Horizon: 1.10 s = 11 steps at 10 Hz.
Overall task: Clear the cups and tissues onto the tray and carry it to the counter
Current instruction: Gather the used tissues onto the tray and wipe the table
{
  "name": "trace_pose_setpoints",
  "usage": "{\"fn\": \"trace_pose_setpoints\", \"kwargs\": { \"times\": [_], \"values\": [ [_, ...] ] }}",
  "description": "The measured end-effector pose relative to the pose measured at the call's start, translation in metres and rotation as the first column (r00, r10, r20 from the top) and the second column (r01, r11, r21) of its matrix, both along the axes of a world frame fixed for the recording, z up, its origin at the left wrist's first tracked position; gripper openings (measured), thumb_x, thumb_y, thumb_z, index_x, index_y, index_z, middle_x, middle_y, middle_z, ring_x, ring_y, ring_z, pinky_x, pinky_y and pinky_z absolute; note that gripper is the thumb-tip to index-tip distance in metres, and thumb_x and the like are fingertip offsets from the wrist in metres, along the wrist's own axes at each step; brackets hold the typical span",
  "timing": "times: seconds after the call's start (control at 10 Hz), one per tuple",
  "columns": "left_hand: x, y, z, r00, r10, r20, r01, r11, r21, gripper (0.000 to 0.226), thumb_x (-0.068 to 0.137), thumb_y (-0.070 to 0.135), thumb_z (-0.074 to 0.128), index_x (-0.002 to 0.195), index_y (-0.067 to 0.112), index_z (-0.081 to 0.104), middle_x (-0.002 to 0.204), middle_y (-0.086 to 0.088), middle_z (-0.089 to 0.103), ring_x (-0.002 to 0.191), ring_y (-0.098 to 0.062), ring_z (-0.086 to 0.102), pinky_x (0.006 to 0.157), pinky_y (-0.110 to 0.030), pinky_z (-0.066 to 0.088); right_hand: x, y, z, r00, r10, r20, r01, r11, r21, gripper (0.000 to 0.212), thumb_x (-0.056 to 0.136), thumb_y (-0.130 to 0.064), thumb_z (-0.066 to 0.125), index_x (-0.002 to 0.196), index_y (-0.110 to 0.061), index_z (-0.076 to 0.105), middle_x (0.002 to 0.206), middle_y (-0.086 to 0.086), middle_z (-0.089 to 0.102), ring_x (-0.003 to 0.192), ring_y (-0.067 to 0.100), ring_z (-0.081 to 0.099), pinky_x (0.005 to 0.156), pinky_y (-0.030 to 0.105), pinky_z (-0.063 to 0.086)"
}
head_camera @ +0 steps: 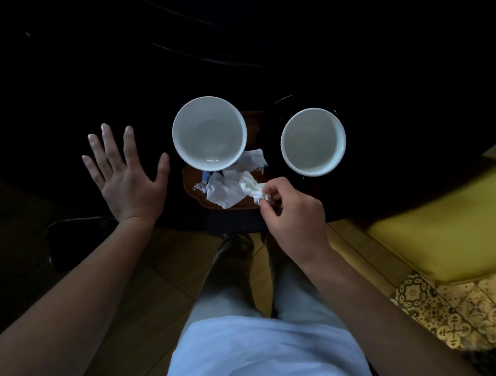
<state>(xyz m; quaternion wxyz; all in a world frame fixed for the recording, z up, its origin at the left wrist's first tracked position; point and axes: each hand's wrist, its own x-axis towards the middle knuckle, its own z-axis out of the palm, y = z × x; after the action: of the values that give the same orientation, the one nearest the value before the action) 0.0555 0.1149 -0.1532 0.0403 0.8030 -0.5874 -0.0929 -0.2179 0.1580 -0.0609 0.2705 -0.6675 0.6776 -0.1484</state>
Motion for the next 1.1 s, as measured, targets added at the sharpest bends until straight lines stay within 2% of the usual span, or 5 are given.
{"fn": "trace_pose_setpoints", "kwargs": {
  "times": [0.2,0.5,0.7,1.0,1.1],
  "values": [
    [0.0,0.001,-0.001,1.0,0.0,-0.007,0.0,1.0,-0.004,0.076,0.102,0.065,0.035,0.163,0.023,0.019,0.172,-0.013,0.006,0.158,-0.036,0.001,0.127,-0.055,0.002,0.0,0.002,-0.006,1.0,0.026,-0.014,-0.025,0.999,0.023,0.013,0.089,-0.019,0.073,0.098,-0.019,0.063,0.075,-0.007,0.068,0.065,0.011,0.066,0.054,0.026,0.052],
    [0.0,0.001,-0.002,1.0,-0.001,-0.017,0.001,1.0,-0.014,0.077,0.102,0.065,0.036,0.163,0.022,0.02,0.172,-0.012,0.006,0.158,-0.035,0.0,0.127,-0.055,0.002,0.006,-0.001,-0.013,0.999,0.042,0.0,-0.042,0.998,-0.054,0.015,0.089,-0.009,0.069,0.102,-0.016,0.07,0.102,-0.003,0.068,0.082,0.014,0.068,0.064,0.03,0.059],
    [0.0,0.001,-0.002,1.0,0.001,-0.02,-0.001,1.0,-0.013,0.076,0.101,0.064,0.037,0.163,0.022,0.021,0.172,-0.012,0.007,0.158,-0.035,0.001,0.127,-0.055,0.002,0.011,-0.004,-0.021,0.999,0.038,-0.021,-0.039,0.998,-0.053,0.016,0.091,-0.007,0.064,0.101,-0.017,0.072,0.102,-0.002,0.068,0.08,0.019,0.069,0.062,0.035,0.059],
    [0.0,0.002,-0.001,1.0,0.001,-0.024,-0.001,1.0,-0.004,0.076,0.101,0.064,0.037,0.163,0.023,0.02,0.172,-0.012,0.006,0.158,-0.035,0.0,0.126,-0.056,0.002,0.001,0.003,0.007,0.995,0.069,0.067,-0.066,0.997,-0.033,0.032,0.089,-0.007,0.068,0.12,-0.016,0.065,0.116,-0.002,0.06,0.086,0.013,0.066,0.071,0.031,0.058],
    [0.0,0.001,-0.002,1.0,0.001,-0.023,-0.001,1.0,-0.007,0.076,0.101,0.064,0.036,0.163,0.023,0.02,0.172,-0.012,0.006,0.158,-0.035,0.0,0.127,-0.056,0.002,-0.008,0.004,0.025,0.995,0.039,0.089,-0.03,0.995,-0.099,0.027,0.089,-0.004,0.068,0.116,-0.012,0.068,0.115,-0.001,0.063,0.086,0.01,0.064,0.076,0.025,0.057]
  ]
}}
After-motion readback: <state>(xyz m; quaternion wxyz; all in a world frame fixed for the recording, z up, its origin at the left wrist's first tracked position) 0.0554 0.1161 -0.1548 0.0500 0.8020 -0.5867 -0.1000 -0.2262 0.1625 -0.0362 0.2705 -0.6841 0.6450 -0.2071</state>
